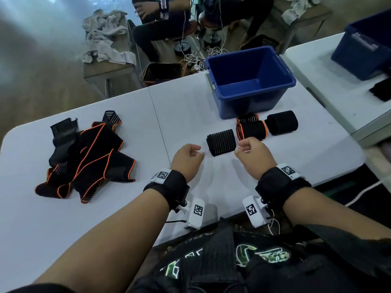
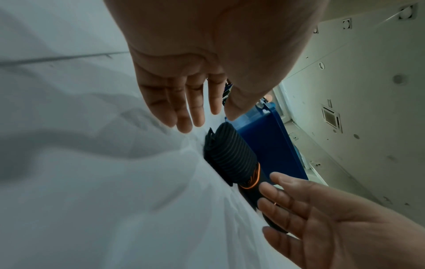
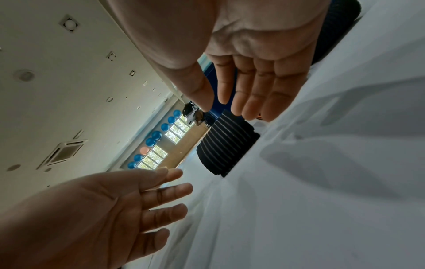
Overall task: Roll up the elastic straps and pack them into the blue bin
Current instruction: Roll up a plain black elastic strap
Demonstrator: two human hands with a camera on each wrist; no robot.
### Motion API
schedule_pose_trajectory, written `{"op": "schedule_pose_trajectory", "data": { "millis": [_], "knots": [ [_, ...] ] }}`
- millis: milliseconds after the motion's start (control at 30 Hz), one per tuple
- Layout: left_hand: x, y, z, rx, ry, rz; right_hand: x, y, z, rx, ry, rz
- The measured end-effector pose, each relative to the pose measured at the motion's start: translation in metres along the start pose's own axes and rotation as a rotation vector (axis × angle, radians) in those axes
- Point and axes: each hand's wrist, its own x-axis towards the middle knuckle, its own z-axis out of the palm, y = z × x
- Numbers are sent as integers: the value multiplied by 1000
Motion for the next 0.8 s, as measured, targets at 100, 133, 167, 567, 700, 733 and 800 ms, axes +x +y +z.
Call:
{"op": "schedule_pose_trajectory", "data": {
  "millis": [100,133,167,567,700,733,800],
  "knots": [
    [-7,-6,-9,21,13,-5,1,-4,4,-23,8,-15],
    [-10,-7,-13,33,20,2,1,-7,7,-27,1,-21],
    [-12,-9,-17,44,26,8,1,-10,10,-29,-11,-29],
    [-83,-72,-135,149,472,-19,-18,-84,116,-211,-433,-293],
    [-106,-97,-189,322,704,-87,-34,-109,148,-254,-544,-397],
    [-108,-104,-200,341,744,-117,-38,-113,153,-266,-564,-420],
    [-106,-116,-217,348,748,-222,-45,-120,164,-287,-603,-453]
  ]
}}
